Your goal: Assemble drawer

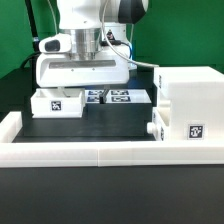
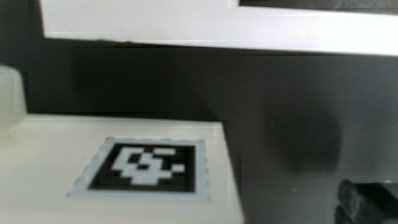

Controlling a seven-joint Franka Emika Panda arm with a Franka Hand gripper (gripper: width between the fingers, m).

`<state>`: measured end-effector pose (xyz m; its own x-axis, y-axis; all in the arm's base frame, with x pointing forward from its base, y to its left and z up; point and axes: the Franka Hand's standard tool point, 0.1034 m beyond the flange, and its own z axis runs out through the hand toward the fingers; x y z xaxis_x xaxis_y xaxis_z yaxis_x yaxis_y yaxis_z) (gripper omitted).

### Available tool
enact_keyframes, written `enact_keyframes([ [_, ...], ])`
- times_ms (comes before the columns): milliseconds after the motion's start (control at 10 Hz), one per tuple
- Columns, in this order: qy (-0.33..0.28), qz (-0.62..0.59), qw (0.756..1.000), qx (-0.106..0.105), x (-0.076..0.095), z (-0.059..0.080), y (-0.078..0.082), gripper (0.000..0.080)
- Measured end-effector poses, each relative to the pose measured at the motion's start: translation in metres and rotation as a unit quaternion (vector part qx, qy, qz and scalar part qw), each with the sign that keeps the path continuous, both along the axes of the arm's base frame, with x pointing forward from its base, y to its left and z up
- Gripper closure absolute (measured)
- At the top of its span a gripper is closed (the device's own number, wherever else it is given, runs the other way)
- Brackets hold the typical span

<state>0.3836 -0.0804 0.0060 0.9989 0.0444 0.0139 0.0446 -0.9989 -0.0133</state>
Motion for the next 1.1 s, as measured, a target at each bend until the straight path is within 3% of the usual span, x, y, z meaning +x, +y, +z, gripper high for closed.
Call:
enact_keyframes([
  [100,0.0,0.0,1.0,0.0,0.0,0.0,0.0002,0.0247],
  [200,0.0,0.001,1.0,0.0,0.0,0.0,0.0002,0.0402],
  [300,0.0,0.001,1.0,0.0,0.0,0.0,0.0002,0.0402],
  [400,0.0,0.001,1.0,0.0,0.0,0.0,0.0002,0.06],
  [500,0.0,0.001,1.0,0.0,0.0,0.0,0.0003,0.06],
  [600,0.0,0.002,1.0,0.0,0.0,0.0,0.0004,0.0747],
  [1100,0.0,0.004,1.0,0.0,0.0001,0.0,0.0005,0.0757],
])
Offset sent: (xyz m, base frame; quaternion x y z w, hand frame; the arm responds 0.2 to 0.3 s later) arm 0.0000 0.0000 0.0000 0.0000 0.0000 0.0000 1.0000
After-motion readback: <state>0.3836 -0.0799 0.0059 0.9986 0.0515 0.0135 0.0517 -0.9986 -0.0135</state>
